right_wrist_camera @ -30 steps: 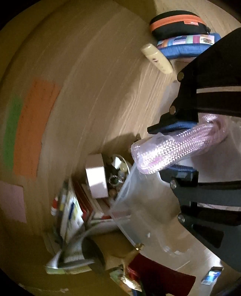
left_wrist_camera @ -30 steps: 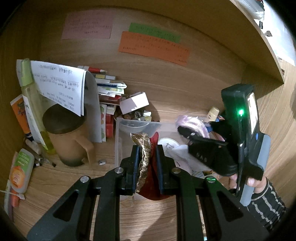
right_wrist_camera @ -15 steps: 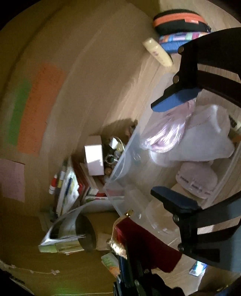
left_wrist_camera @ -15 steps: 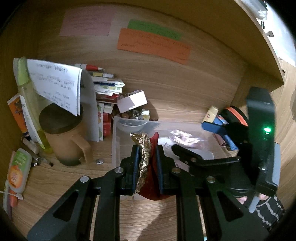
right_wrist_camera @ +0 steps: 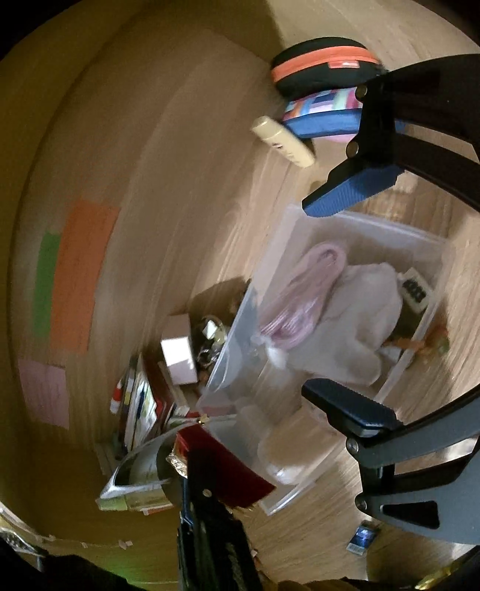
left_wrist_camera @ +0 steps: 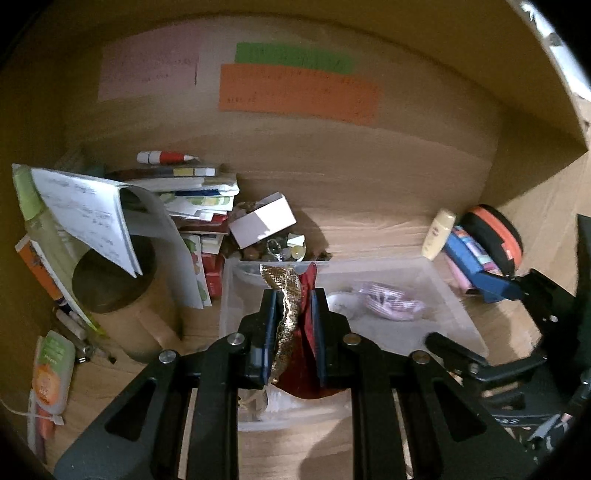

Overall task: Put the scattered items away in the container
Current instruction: 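Lower the red pouch into the box and open the left tool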

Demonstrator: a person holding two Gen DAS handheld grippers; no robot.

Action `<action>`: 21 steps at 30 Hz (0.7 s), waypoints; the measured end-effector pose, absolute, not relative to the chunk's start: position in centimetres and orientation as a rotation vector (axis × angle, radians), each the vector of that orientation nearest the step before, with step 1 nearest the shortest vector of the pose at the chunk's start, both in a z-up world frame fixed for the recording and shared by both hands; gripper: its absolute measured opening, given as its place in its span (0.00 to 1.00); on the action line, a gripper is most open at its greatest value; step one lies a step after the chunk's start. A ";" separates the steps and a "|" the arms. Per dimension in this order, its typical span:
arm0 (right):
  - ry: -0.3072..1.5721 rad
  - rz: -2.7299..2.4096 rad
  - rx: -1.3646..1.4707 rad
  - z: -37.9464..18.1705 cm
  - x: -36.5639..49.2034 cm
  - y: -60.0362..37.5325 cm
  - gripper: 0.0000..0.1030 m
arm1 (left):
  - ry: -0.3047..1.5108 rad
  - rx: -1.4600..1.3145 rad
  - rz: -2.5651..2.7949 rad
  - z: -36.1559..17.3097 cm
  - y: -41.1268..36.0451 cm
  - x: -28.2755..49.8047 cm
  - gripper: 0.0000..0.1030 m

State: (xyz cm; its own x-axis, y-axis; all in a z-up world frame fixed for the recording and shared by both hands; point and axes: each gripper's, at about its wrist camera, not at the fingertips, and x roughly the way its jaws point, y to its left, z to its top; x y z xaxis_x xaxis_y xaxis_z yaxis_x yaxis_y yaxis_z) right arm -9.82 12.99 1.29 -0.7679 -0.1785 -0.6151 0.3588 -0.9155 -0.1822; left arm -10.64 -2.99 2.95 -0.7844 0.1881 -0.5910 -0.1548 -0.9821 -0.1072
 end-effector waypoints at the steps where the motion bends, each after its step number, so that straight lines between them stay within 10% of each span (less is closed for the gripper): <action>1: 0.413 -2.676 0.893 1.1 -9.8 13.2 0.85 | -0.082 -0.952 2.812 2.7 -2.9 -11.0 0.17; 15: 0.316 -2.634 0.941 0.1 -10.5 15.0 0.85 | -0.109 -1.132 2.773 -1.1 -1.4 -15.4 0.20; 21: 0.304 -2.634 0.949 -0.2 -10.6 15.0 0.85 | -0.126 -1.129 2.761 -1.2 -1.7 -15.3 0.44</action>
